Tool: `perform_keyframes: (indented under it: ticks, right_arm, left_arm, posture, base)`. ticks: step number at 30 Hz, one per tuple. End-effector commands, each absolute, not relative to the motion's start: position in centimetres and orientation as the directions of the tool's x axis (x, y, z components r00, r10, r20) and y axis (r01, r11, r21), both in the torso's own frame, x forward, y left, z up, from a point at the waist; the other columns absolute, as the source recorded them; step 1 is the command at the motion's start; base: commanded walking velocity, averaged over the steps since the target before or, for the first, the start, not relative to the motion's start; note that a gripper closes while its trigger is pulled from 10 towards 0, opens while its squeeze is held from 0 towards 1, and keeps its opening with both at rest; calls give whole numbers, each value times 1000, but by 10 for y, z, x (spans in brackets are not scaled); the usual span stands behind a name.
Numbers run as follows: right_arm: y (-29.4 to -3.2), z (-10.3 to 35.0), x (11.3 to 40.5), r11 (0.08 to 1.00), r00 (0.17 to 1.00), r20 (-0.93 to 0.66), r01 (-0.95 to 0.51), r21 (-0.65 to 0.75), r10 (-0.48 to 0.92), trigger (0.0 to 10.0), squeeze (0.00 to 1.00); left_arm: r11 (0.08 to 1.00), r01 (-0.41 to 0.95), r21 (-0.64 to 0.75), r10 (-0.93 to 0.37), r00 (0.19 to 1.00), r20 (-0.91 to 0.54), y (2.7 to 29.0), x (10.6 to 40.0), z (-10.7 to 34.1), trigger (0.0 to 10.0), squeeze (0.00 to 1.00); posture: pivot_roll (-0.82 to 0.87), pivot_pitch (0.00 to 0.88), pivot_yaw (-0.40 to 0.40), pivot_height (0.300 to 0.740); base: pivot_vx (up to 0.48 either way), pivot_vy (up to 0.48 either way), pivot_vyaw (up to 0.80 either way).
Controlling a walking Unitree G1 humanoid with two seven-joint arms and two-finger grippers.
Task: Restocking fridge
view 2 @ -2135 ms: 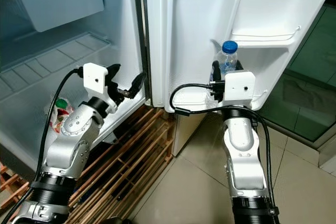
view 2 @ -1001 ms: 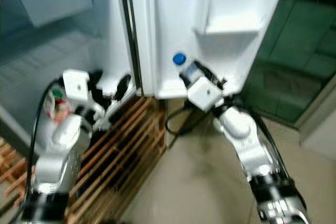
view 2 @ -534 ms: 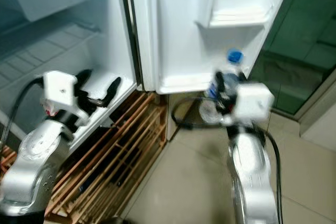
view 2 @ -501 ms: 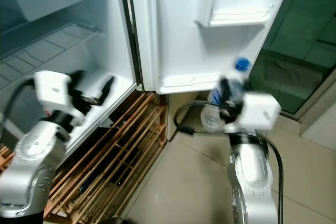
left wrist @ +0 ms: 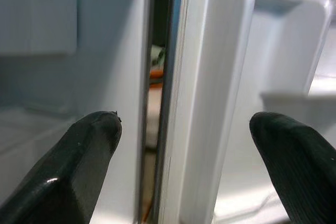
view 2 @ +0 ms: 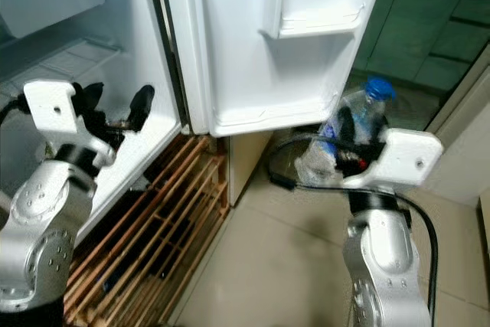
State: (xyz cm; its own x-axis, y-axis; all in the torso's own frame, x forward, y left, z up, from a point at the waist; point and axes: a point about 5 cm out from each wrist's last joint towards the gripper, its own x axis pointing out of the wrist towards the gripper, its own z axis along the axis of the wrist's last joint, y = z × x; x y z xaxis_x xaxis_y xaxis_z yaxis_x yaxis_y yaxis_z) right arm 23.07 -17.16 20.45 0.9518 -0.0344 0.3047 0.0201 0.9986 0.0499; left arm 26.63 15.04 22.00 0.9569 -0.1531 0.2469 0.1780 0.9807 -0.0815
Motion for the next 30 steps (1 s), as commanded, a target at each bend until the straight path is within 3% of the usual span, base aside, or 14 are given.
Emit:
perform_keyframes:
  ticks: [1, 16, 30]
  right_arm:
    - [-173, 208, 234, 999, 950, 312, 17, 38, -27, 10000, 0]
    - [-168, 211, 253, 998, 947, 314, -54, -33, 61, 10000, 0]
    - [-142, 223, 269, 939, 877, 361, -237, -250, 318, 10000, 0]
  left_arm:
    - [979, 185, -84, -157, 953, 260, 148, 269, 222, 10000, 0]
    - [981, 140, -138, -101, 962, 254, 147, 272, 218, 10000, 0]
    - [984, 101, -148, -62, 967, 247, 144, 273, 219, 10000, 0]
  posture:
    - [-134, 0, 6, 740]
    - [-145, 0, -5, 740]
    - [-124, 0, -11, 740]
  base:
    - [469, 0, 0]
    - [466, 0, 0]
    - [0, 0, 0]
